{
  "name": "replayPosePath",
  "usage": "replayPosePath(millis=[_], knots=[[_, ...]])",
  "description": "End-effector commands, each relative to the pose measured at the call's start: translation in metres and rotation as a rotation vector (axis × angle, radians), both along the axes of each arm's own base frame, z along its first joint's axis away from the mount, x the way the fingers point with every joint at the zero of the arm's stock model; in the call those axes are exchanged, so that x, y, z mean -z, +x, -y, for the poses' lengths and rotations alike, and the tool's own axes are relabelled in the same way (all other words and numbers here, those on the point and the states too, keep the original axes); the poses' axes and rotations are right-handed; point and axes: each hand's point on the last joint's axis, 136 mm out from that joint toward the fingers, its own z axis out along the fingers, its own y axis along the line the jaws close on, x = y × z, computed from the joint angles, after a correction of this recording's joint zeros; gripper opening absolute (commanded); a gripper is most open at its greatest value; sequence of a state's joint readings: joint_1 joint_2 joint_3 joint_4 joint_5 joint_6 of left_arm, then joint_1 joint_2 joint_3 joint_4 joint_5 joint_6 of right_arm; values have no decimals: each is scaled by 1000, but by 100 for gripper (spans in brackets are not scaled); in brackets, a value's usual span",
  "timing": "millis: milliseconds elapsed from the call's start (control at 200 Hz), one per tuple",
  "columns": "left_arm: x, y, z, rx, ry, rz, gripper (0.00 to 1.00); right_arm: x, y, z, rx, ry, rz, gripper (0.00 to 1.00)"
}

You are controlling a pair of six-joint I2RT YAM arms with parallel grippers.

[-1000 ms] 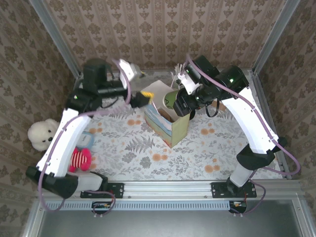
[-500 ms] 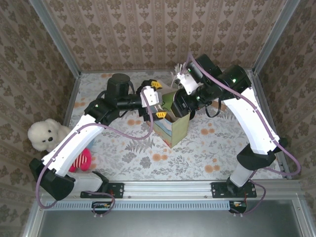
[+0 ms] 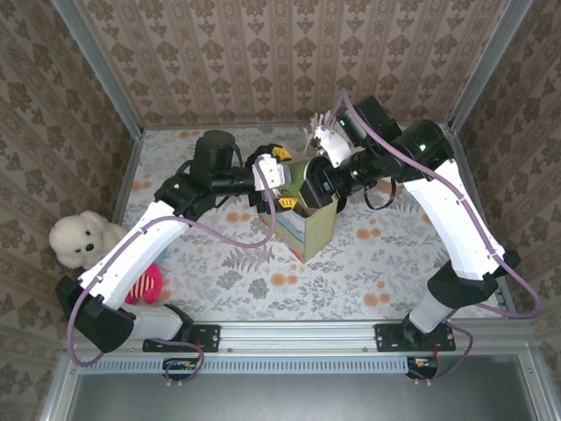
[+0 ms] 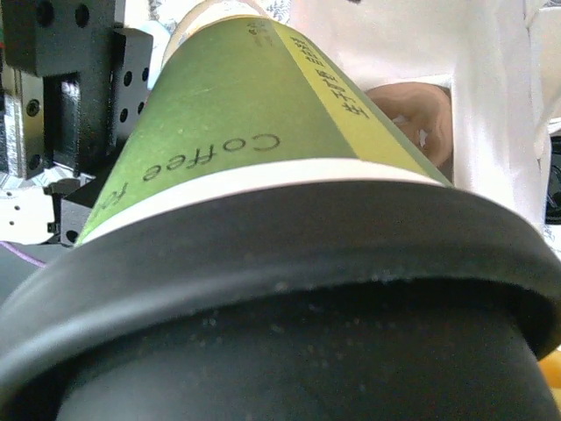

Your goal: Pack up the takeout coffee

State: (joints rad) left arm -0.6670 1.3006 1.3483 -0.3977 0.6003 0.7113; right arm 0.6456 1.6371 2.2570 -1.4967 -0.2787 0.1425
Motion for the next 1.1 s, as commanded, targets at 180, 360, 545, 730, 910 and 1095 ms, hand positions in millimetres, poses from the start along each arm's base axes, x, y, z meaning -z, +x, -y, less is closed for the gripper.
replayPosePath(millis=[180, 360, 545, 730, 910, 1095], knots=[[-1, -11, 4, 55, -18, -60, 71, -21, 2, -8, 9, 122, 68, 69], [-8, -14, 4, 73, -70, -106, 58, -38, 12, -4, 65, 263, 176, 81], [-14, -12, 4, 79, -89, -132, 54, -56, 6, -4, 50, 429, 276, 99], [-18, -13, 5, 91, -98, -139, 54, -51, 9, -7, 49, 433, 270, 100], [-19, -13, 6, 92, -103, -142, 54, -45, 15, -15, 47, 444, 234, 100], [-20, -10, 6, 76, -102, -144, 54, -39, 18, -16, 67, 436, 200, 100]])
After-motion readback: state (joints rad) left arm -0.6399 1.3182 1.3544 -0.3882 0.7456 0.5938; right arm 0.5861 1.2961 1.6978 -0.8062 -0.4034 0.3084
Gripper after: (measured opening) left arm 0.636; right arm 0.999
